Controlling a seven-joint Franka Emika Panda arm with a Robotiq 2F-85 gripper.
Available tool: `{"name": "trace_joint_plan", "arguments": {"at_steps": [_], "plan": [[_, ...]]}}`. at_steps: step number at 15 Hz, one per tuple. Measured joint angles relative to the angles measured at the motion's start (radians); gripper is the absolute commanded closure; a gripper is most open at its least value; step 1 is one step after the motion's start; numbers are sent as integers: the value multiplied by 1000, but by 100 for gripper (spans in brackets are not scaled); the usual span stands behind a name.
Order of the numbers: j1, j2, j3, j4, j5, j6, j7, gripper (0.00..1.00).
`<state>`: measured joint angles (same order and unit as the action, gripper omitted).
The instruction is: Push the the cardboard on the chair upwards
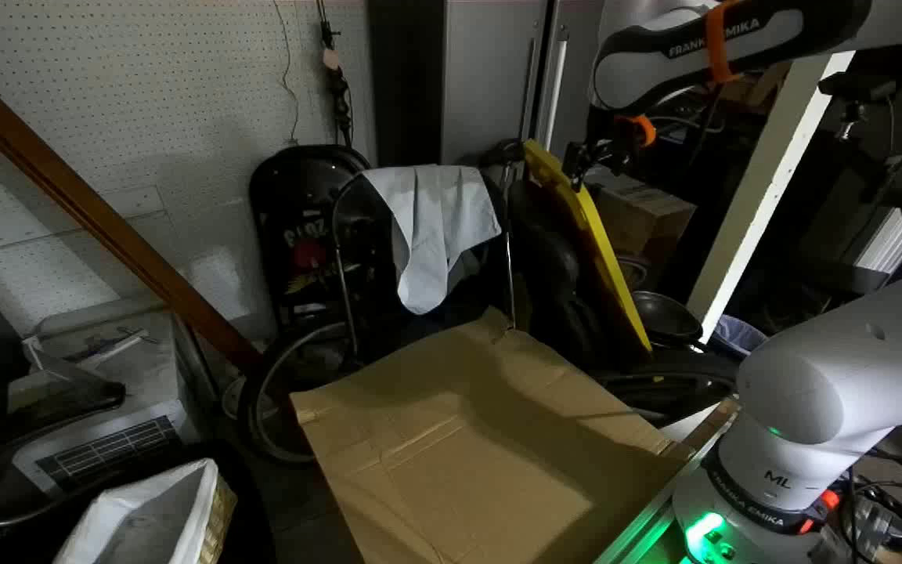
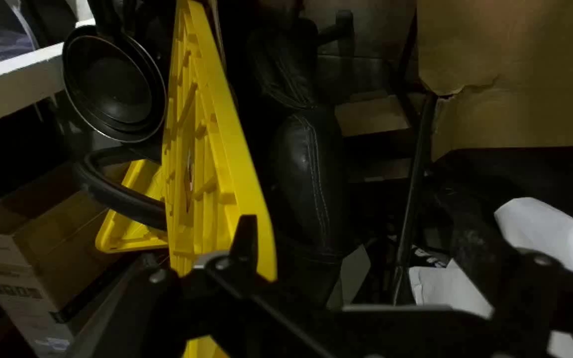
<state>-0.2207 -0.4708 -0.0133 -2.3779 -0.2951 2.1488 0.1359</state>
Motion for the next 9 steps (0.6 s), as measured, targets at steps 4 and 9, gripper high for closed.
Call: {"name": "trace_joint_plan", "arguments": {"at_steps": [4,9], "plan": [[0,0,0,0,0,0,0,0],[7,1,-1,-1,1,0,-8,0]]}}
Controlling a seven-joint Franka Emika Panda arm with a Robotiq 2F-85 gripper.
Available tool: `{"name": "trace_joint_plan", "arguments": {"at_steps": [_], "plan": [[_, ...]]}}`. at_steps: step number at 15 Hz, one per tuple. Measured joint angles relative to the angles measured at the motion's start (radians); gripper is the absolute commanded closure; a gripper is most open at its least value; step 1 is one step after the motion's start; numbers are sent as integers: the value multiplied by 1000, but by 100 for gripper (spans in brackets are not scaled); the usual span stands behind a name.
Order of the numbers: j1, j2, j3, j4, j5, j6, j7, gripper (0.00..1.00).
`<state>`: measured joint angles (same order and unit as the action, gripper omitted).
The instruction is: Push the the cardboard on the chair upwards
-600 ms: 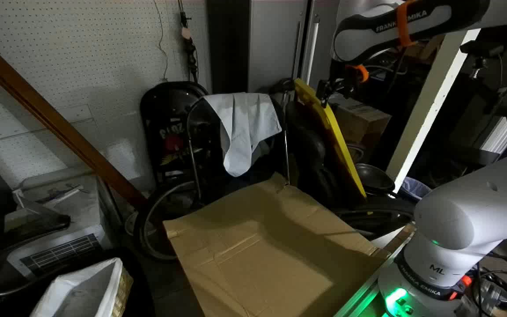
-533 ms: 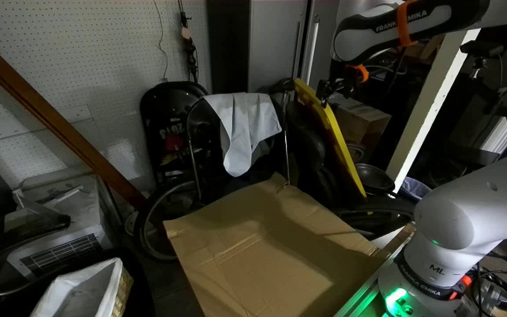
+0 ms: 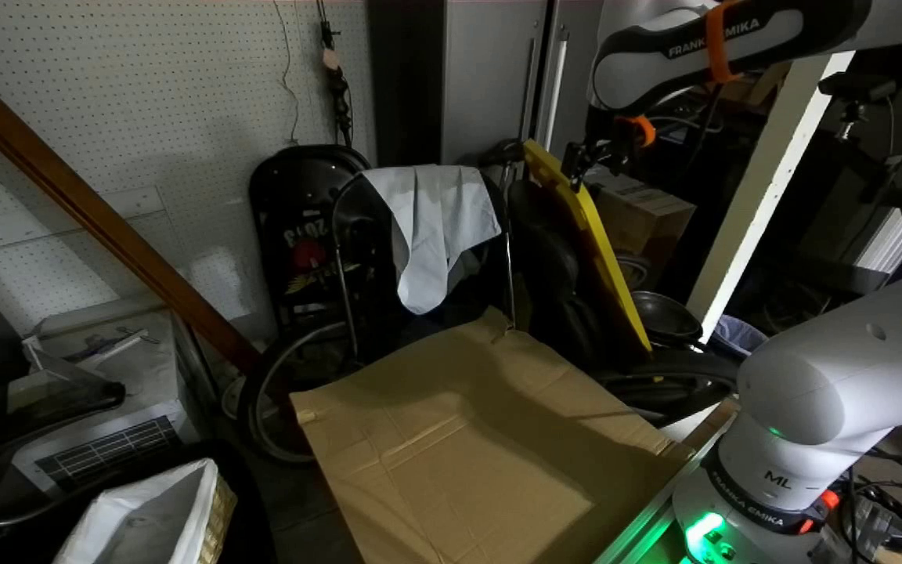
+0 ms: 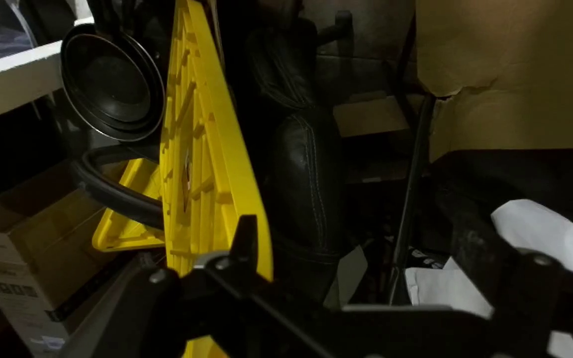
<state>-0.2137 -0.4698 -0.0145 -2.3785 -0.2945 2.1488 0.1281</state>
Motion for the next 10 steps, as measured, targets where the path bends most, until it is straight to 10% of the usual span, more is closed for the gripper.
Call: {"name": "trace_joint_plan", "arguments": {"at_steps": [10], "plan": [[285,340,32,-54,290,274,-212,0]]}}
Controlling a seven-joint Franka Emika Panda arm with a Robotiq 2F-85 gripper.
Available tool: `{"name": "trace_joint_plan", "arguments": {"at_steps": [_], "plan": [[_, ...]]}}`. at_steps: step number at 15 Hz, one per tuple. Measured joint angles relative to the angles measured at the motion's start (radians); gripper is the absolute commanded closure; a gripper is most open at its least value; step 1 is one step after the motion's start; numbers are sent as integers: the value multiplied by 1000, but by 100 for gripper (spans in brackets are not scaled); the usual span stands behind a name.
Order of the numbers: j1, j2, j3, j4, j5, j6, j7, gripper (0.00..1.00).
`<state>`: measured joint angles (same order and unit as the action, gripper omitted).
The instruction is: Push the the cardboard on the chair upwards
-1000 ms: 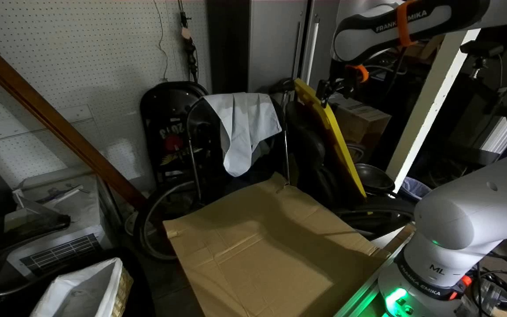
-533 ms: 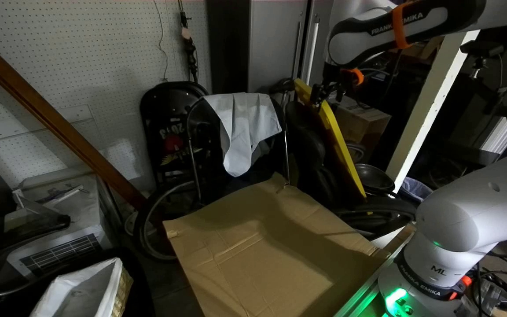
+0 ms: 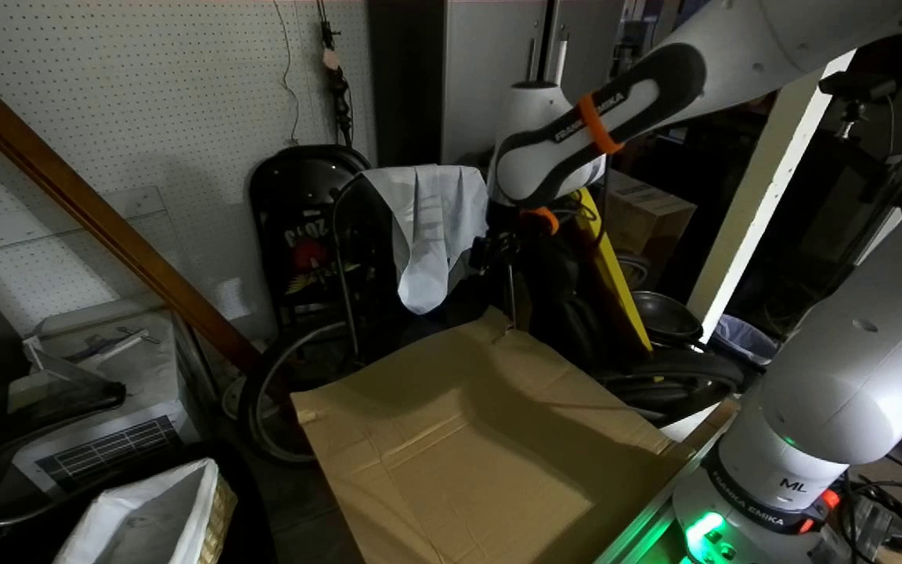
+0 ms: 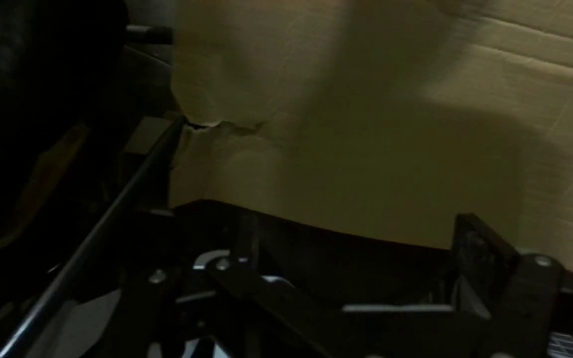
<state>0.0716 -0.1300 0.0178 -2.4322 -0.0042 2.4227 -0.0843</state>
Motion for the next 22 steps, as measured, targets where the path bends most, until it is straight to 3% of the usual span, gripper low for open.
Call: {"name": "trace_joint_plan", "arguments": {"at_steps": [3,7,17,22], "plan": [[12,164,3,18,140,44,-90,0],[-4,364,14,82,224,37,-99,0],[-7,346,24,82,226,41,-98,0],[-10,450,68,138,277,29,-36,0]]}}
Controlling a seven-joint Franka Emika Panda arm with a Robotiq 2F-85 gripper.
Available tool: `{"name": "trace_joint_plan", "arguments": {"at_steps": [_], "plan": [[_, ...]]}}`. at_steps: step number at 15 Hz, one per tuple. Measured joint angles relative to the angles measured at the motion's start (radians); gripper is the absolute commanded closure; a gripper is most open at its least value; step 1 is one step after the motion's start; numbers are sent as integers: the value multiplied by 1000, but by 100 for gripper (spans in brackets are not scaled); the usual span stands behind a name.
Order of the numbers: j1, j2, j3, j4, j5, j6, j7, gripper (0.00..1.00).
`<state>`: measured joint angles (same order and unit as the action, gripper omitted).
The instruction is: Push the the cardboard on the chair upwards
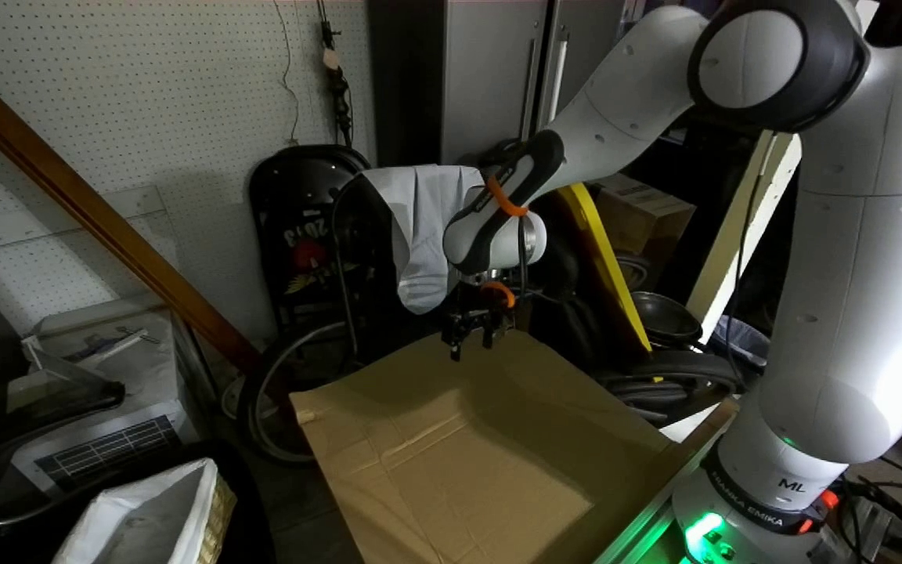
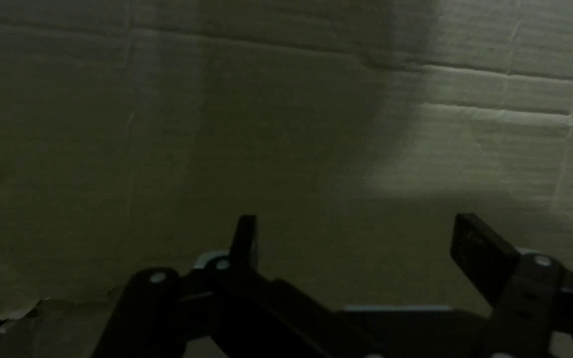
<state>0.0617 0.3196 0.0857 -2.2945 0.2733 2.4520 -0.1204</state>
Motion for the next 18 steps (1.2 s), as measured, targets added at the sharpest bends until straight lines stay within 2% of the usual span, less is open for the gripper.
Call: {"name": "trace_joint_plan", "arguments": {"at_steps": [4,10,13,18], "plan": [[3,112,5,73,0,9,141,0],[29,243,-9,159,-8,82,288,0],[72,273,-39,183,-52,98,357,0],[175,283,-121,211,-186,99,485,0]]}}
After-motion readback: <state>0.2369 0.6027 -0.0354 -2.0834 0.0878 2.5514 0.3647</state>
